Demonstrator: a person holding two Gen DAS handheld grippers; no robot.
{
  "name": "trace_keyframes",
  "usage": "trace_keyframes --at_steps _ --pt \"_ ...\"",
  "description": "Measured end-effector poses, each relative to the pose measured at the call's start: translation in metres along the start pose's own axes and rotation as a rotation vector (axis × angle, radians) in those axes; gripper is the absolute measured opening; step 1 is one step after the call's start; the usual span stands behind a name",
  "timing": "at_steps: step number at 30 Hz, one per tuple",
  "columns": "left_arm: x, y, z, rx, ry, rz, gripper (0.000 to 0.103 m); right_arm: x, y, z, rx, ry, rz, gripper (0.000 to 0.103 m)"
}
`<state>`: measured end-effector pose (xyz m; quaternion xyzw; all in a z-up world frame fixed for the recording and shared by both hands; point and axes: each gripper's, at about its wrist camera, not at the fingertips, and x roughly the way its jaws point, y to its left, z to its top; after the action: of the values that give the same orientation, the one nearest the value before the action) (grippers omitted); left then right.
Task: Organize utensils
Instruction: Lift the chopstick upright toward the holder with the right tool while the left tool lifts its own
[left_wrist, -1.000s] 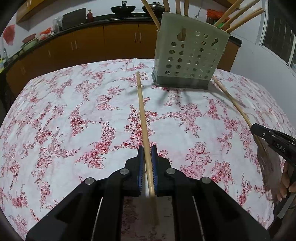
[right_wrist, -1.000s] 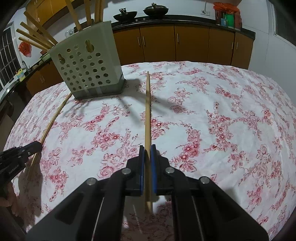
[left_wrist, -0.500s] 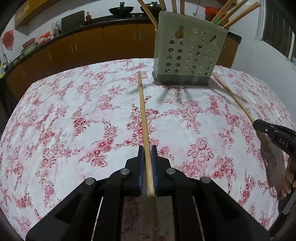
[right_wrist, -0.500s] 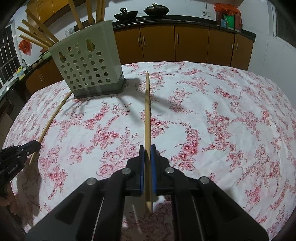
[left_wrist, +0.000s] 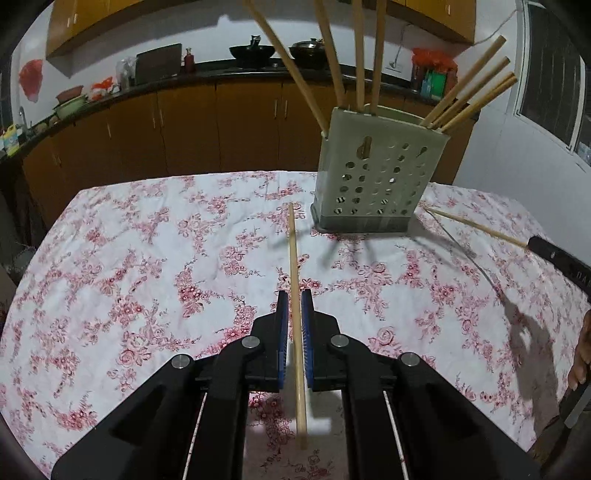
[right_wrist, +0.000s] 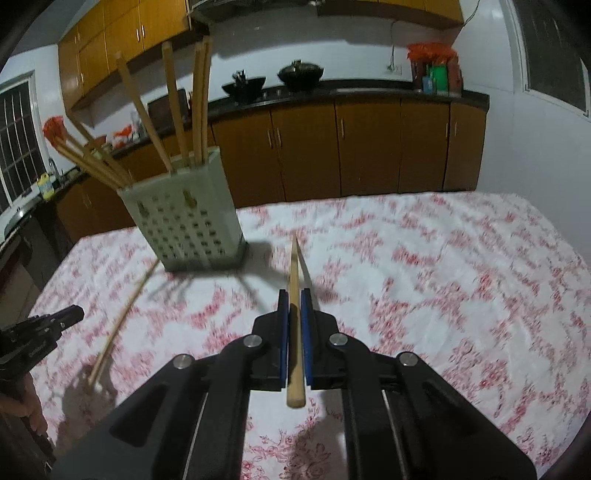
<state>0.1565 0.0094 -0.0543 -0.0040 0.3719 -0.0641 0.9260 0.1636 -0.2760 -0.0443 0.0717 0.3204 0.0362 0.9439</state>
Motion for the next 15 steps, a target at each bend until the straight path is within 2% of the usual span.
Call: trace_keyframes --at_steps 5,7,8,9,14,15 --pt "0.013 -0.008 -0.017 0.042 0.066 -0.005 0.01 0.006 0.003 -0.009 -0.003 0.027 0.001 0.008" --pt "0.019 -0.007 -0.026 0.037 0.092 -0.001 0.018 0.006 0.004 -0.013 -0.005 0.035 0.004 0.008" --pt "0.021 -0.006 -0.029 0.033 0.099 0.004 0.027 0.007 0.005 -0.015 -0.007 0.04 0.006 0.008" --pt "0.023 -0.005 -0.032 0.032 0.105 0.005 0.031 0.008 0.005 -0.016 -0.008 0.045 0.007 0.008" --pt "0.029 -0.008 -0.039 0.054 0.129 0.014 0.03 0.011 0.006 -0.019 -0.007 0.056 0.011 0.008" --pt "0.029 -0.009 -0.041 0.062 0.124 0.025 0.026 0.012 0.006 -0.019 -0.007 0.058 0.011 0.008"
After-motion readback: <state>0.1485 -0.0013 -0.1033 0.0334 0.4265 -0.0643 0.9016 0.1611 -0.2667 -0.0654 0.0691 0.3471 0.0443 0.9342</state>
